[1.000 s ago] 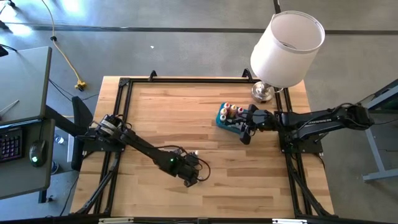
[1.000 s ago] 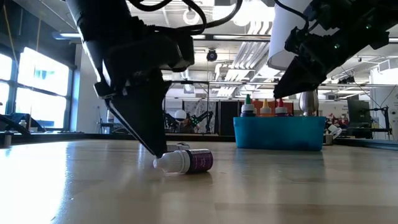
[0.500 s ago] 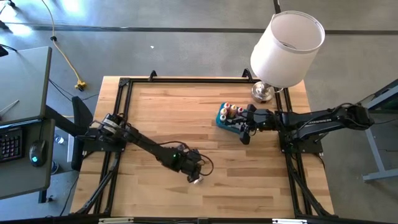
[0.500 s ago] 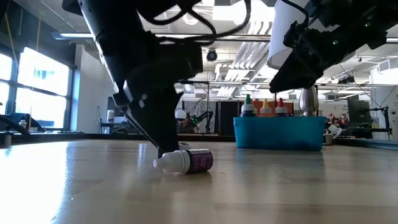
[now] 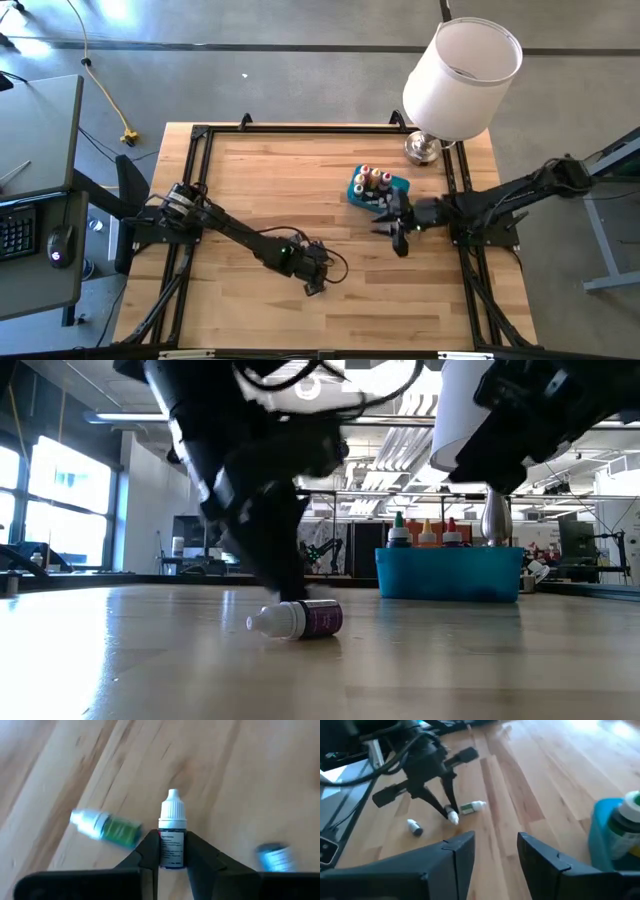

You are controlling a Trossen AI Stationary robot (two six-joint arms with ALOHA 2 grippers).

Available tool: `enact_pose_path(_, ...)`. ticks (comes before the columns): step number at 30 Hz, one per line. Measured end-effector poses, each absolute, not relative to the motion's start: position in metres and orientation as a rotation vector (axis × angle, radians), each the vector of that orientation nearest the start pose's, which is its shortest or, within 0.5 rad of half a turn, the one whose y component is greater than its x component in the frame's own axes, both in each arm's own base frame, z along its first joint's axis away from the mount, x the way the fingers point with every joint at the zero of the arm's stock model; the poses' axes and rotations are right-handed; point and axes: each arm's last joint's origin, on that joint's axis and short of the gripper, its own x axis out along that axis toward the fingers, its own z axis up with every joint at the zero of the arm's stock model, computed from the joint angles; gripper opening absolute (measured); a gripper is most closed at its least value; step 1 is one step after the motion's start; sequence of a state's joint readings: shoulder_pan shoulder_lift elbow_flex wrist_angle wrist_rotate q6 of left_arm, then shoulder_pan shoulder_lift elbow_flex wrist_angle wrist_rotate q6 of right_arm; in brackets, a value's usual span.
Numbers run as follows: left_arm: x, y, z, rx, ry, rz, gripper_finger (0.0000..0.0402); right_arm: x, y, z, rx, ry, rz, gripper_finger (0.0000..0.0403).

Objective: Pick & Place food coloring
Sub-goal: Put the small pink food coloring bottle into the blue bin

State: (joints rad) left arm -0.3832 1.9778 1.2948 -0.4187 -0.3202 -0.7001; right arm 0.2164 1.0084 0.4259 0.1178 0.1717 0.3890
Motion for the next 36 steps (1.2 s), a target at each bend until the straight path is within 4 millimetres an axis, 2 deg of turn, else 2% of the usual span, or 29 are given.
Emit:
enact_pose_path(4,0.386,-0.146,0.18,-0.207,0.907,0.235,0.0071,0.191,0.06,0.202,0.283,0.433,-0.049,0.0138)
enact_pose_path(7,0.4,-0.141,0.203,-0.133,0.826,0.238,0.0072,0.182,0.069,0.201,0.304,0.465,-0.052,0.0138)
enact_pose_path(11,0.419,-0.11,0.225,-0.174,0.735,0.32,0.0073,0.165,0.079,0.188,0.387,0.629,-0.085,0.0138)
enact_pose_path(16,0.442,-0.065,0.239,-0.197,0.59,0.323,0.0073,0.142,0.095,0.16,0.461,0.785,-0.124,0.0138)
enact_pose_path(21,0.464,-0.03,0.235,-0.148,0.471,0.234,0.0074,0.127,0.103,0.138,0.46,0.759,-0.177,0.0138)
enact_pose_path(27,0.481,-0.001,0.224,-0.108,0.477,0.247,0.0074,0.121,0.102,0.128,0.416,0.663,-0.164,0.0138)
enact_pose_path(36,0.508,0.026,0.202,-0.032,0.515,0.274,0.0077,0.121,0.103,0.126,0.415,0.653,-0.123,0.0138)
